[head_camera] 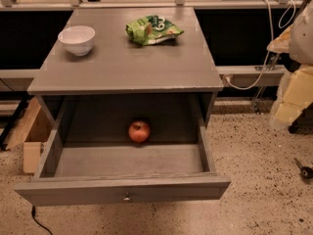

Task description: Pick apple from top drawer and place on counter

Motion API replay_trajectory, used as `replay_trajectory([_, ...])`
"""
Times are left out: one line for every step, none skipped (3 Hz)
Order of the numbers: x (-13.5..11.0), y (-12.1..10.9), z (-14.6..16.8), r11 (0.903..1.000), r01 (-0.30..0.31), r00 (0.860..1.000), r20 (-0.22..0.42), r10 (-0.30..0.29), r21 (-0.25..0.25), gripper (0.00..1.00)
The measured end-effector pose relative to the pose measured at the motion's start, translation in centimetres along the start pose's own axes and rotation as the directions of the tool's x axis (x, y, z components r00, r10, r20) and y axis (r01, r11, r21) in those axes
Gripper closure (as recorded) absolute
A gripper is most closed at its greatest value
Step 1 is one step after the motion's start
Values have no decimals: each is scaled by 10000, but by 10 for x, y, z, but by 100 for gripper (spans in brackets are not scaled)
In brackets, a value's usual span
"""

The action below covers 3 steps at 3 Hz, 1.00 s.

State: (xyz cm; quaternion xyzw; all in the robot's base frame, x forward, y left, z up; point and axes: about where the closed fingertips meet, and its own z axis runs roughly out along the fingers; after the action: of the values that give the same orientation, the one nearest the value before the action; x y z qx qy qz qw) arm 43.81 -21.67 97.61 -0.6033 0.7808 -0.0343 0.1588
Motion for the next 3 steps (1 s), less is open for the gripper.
replay_trajectory([0,0,0,10000,-1,10000,2,1,0,0])
replay_trajectory([-3,0,3,9999,-106,9998,184,107,-21,0])
replay_trajectory([-19,7,33,9963,-624,9904,1194,692,-597,0])
